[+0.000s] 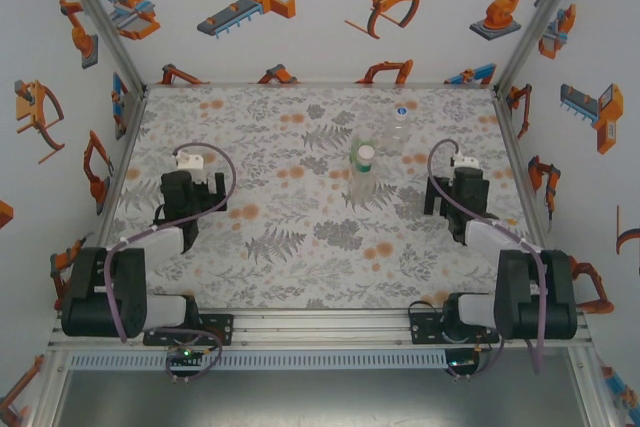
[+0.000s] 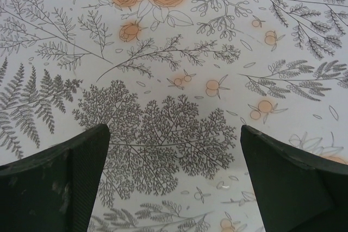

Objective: Screw on the bottle caps

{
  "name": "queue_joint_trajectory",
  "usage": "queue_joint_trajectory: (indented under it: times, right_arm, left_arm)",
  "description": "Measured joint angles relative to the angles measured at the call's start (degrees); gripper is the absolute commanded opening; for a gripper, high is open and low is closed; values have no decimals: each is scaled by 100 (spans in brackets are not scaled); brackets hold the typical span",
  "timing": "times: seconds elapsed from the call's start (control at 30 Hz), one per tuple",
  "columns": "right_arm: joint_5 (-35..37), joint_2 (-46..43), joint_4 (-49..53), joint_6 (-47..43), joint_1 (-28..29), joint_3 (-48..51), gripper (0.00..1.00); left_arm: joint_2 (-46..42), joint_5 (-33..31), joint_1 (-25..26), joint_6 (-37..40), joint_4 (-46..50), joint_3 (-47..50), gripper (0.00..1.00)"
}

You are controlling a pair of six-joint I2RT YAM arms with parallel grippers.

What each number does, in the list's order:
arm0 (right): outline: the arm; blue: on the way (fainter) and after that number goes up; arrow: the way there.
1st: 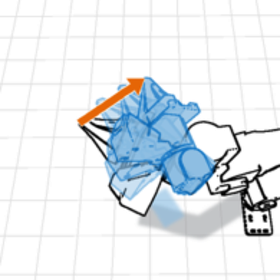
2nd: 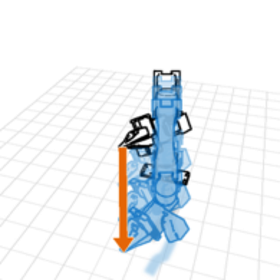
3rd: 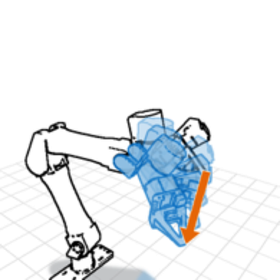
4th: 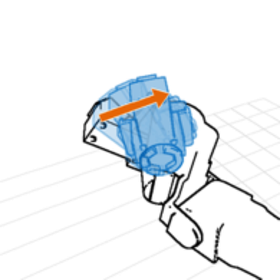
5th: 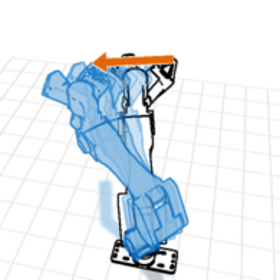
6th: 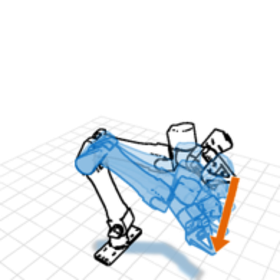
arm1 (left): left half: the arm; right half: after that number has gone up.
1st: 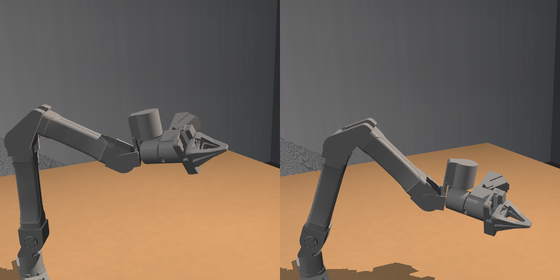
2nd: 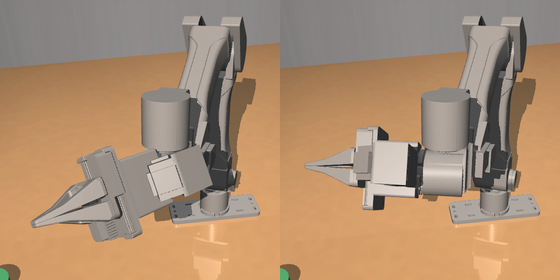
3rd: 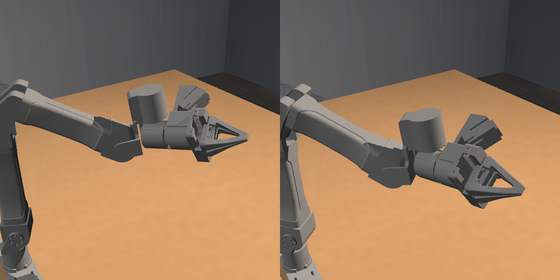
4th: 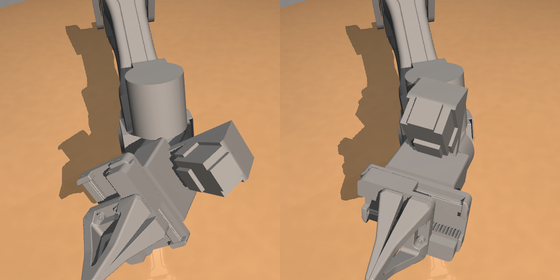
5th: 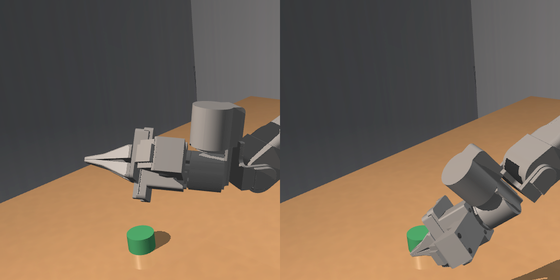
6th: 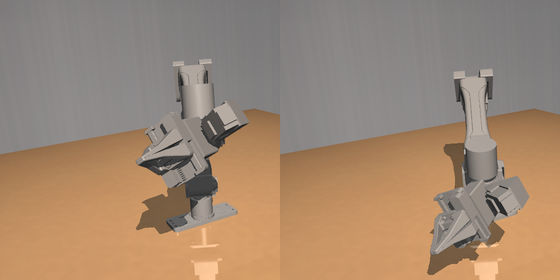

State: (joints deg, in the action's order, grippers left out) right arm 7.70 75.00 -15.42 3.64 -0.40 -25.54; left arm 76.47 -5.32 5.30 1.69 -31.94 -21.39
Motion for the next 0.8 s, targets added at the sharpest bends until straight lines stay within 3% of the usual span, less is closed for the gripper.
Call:
queue_joint_trajectory:
  times: [0.3,0.8]
  right_arm:
    - [-787,1115,-2597,-7,-260,280,99]
    - [-918,1360,-3209,20,-310,365,99]
  left_arm:
    - [1139,852,-538,-94,-1436,76,97]
    - [1211,1088,-551,-140,-1572,-15,97]
